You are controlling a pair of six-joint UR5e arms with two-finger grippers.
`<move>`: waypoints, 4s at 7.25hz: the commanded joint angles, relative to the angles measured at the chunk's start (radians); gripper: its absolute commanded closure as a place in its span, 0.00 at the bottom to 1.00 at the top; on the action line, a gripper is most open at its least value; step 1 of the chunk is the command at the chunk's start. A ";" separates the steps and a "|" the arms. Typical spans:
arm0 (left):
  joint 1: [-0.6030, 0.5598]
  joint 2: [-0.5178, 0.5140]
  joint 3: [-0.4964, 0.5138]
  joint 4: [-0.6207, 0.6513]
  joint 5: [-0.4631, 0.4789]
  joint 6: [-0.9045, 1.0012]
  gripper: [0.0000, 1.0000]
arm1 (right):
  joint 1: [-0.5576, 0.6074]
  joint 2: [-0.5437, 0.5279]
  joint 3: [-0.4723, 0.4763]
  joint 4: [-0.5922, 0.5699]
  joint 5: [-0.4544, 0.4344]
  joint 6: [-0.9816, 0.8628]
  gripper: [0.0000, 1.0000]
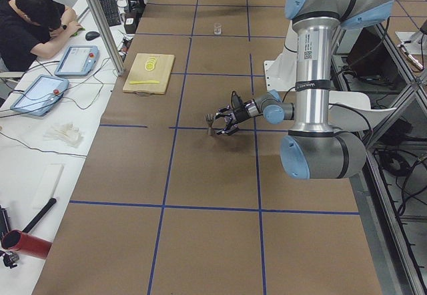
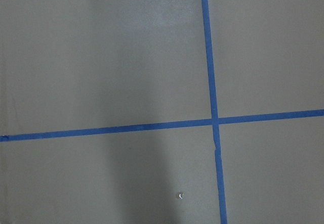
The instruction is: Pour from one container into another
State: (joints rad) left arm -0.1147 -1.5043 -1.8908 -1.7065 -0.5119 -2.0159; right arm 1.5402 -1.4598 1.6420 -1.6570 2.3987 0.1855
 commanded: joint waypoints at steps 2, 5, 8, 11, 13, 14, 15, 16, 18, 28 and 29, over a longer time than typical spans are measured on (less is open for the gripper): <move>0.000 -0.020 0.036 -0.010 0.039 0.072 0.10 | -0.002 -0.004 -0.001 -0.001 0.013 0.000 0.00; -0.008 -0.037 0.058 -0.016 0.039 0.077 0.12 | 0.000 -0.004 -0.004 -0.001 0.017 0.000 0.00; -0.029 -0.043 0.104 -0.116 0.039 0.080 0.13 | -0.002 -0.005 -0.005 -0.001 0.017 -0.001 0.00; -0.045 -0.050 0.105 -0.122 0.039 0.104 0.13 | -0.002 -0.008 -0.004 -0.001 0.017 -0.001 0.00; -0.052 -0.083 0.130 -0.124 0.044 0.120 0.26 | -0.002 -0.008 -0.007 -0.001 0.019 -0.001 0.00; -0.052 -0.093 0.142 -0.131 0.044 0.120 0.38 | -0.002 -0.008 -0.007 -0.001 0.019 -0.001 0.00; -0.054 -0.093 0.144 -0.134 0.044 0.123 0.61 | 0.000 -0.008 -0.007 -0.001 0.019 -0.001 0.00; -0.066 -0.093 0.138 -0.136 0.046 0.123 0.79 | 0.000 -0.008 -0.004 -0.001 0.019 0.000 0.00; -0.097 -0.090 0.107 -0.140 0.046 0.125 1.00 | 0.000 -0.008 -0.001 -0.001 0.037 0.000 0.00; -0.239 -0.135 0.030 -0.895 -0.348 1.087 1.00 | -0.546 -0.173 0.587 0.313 -0.326 0.786 0.00; -0.241 -0.161 0.023 -0.913 -0.393 1.089 1.00 | -0.612 -0.233 0.587 0.430 -0.414 0.839 0.00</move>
State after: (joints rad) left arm -0.3384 -1.6320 -1.8631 -2.5897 -0.8183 -0.9618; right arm 1.0021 -1.6115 2.2214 -1.3895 2.0716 0.9481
